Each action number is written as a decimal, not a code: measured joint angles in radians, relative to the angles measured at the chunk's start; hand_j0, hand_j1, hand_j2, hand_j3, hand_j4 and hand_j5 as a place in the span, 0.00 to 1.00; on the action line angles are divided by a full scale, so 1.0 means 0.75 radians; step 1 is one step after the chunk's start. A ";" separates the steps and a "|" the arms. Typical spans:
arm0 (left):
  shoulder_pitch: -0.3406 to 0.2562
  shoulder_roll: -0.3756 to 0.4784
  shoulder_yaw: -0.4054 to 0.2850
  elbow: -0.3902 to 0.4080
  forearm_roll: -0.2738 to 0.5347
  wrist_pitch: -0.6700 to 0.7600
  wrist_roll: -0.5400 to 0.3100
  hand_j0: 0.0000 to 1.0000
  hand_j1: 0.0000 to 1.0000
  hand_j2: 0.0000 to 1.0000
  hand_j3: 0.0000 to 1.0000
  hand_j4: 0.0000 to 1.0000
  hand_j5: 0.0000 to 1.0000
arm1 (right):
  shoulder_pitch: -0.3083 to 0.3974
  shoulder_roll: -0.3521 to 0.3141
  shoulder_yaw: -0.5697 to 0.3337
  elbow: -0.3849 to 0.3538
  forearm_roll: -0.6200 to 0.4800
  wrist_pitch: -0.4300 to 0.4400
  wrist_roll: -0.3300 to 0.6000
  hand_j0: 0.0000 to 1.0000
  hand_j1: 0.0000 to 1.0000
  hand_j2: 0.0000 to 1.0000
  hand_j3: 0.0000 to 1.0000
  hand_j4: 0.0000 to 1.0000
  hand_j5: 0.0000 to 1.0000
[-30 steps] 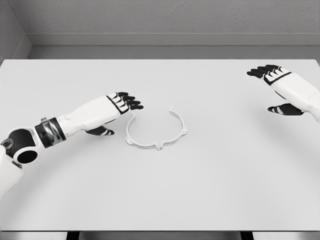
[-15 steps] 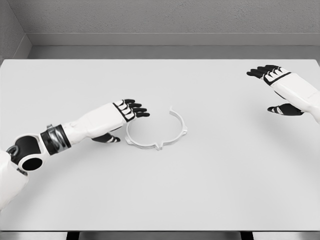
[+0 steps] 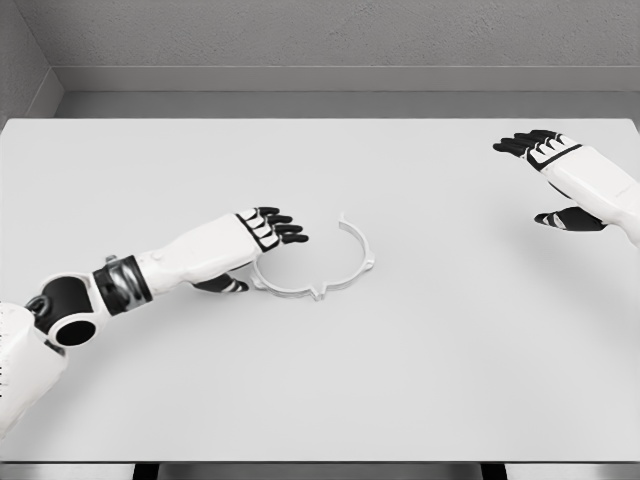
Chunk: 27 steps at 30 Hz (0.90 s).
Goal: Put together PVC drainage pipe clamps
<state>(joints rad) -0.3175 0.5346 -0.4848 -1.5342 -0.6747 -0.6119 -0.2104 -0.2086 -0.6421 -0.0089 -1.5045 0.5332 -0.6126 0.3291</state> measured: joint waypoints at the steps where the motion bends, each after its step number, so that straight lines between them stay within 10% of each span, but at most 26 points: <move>1: 0.000 -0.004 -0.001 0.000 -0.003 0.000 0.000 1.00 1.00 1.00 1.00 1.00 1.00 | 0.000 0.000 0.000 0.000 0.000 0.000 0.000 1.00 1.00 1.00 1.00 1.00 1.00; 27: -0.014 -0.042 -0.003 0.049 -0.032 0.000 -0.002 1.00 1.00 1.00 1.00 1.00 1.00 | 0.002 -0.002 0.000 -0.008 0.000 0.000 0.000 1.00 1.00 1.00 1.00 1.00 1.00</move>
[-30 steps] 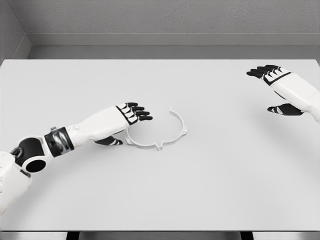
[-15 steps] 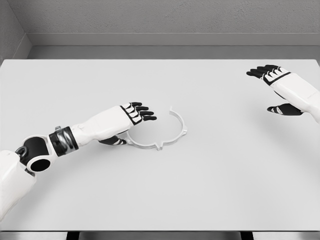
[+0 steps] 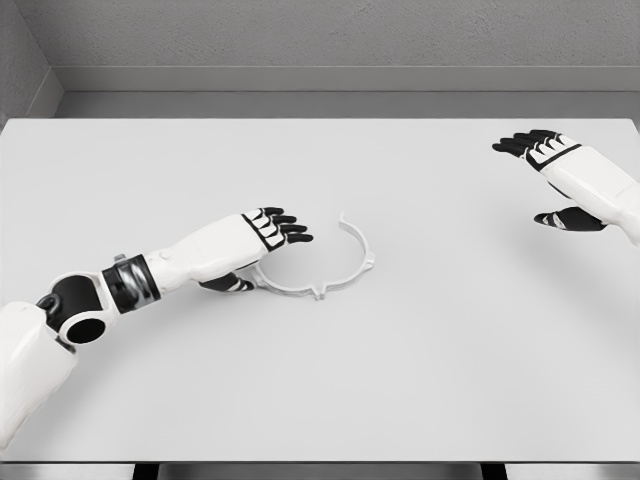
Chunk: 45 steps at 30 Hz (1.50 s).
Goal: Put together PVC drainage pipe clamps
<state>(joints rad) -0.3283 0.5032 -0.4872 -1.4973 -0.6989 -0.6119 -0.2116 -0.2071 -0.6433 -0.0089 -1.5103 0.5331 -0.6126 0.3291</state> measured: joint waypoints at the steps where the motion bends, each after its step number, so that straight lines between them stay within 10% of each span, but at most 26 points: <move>1: -0.002 -0.002 0.000 0.001 -0.001 0.000 0.000 1.00 1.00 1.00 1.00 1.00 1.00 | 0.000 0.000 0.000 0.000 0.000 0.000 0.000 1.00 1.00 1.00 1.00 1.00 1.00; 45: -0.063 -0.160 0.001 0.042 -0.070 0.000 -0.058 1.00 1.00 1.00 1.00 1.00 1.00 | 0.031 -0.005 0.004 0.030 -0.251 0.000 -0.001 1.00 1.00 1.00 1.00 1.00 1.00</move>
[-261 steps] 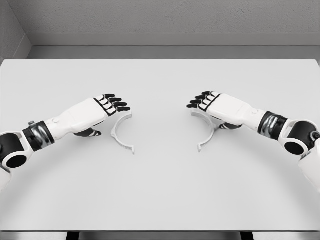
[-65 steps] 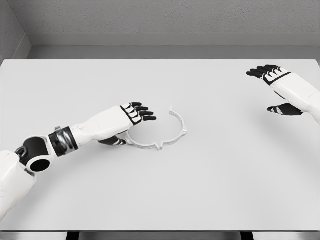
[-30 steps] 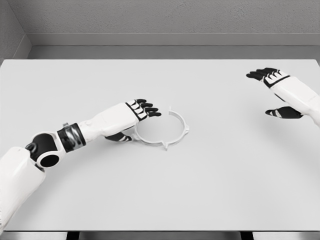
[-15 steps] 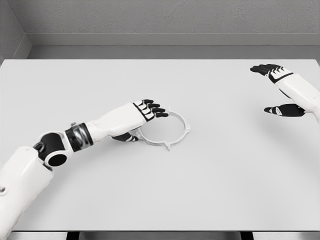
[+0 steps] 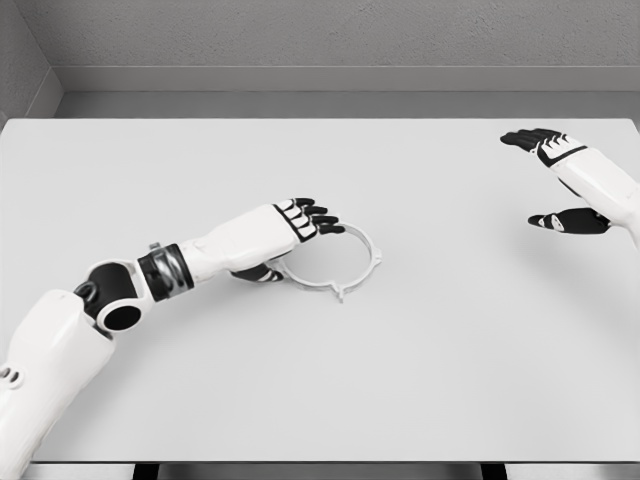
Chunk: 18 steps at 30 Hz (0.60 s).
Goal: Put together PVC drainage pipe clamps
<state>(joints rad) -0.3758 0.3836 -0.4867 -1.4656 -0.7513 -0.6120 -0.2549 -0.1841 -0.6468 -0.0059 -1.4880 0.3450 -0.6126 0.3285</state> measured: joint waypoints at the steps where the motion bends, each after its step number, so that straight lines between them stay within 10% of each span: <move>1: 0.000 -0.004 0.000 0.000 0.000 0.000 -0.004 1.00 1.00 1.00 1.00 1.00 1.00 | 0.000 -0.005 0.000 0.000 0.000 0.000 0.000 1.00 1.00 1.00 1.00 1.00 1.00; 18: -0.008 0.011 0.007 -0.001 0.010 0.000 -0.026 1.00 1.00 1.00 1.00 1.00 1.00 | 0.000 -0.016 -0.002 0.021 0.000 0.000 -0.001 1.00 1.00 1.00 1.00 1.00 1.00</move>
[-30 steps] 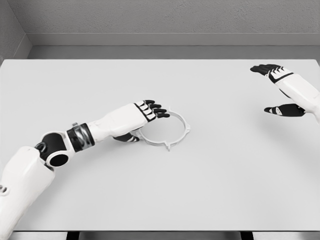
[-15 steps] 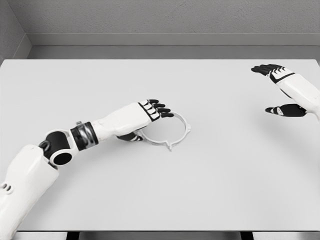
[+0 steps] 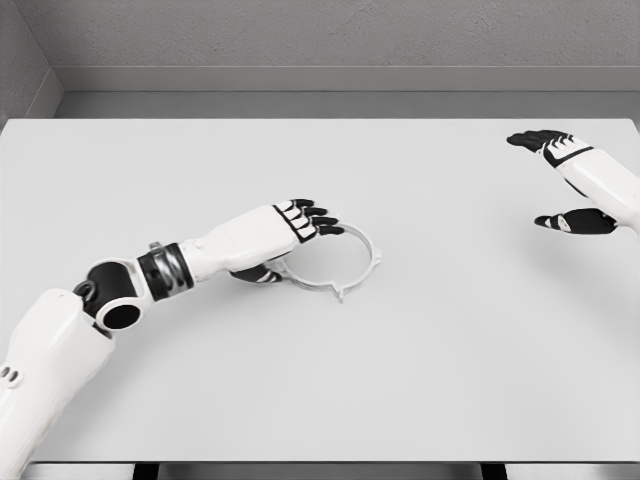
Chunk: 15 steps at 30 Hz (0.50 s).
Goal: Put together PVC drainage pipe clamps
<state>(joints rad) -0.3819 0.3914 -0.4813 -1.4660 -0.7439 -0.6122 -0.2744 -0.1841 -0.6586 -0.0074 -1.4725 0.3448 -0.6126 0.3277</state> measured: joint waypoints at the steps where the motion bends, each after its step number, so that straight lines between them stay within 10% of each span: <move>1: -0.004 0.005 0.001 0.001 0.001 0.000 0.000 1.00 1.00 1.00 1.00 1.00 1.00 | 0.000 0.000 0.000 0.000 0.000 0.000 0.000 1.00 1.00 1.00 1.00 1.00 1.00; 15: -0.035 0.012 -0.005 0.072 0.003 0.000 0.001 1.00 1.00 1.00 1.00 1.00 1.00 | 0.000 -0.001 0.001 0.000 0.000 0.000 0.000 1.00 1.00 1.00 1.00 1.00 1.00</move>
<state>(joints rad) -0.4080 0.4004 -0.4849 -1.4123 -0.7419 -0.6122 -0.2737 -0.1841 -0.6597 -0.0067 -1.4722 0.3447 -0.6126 0.3274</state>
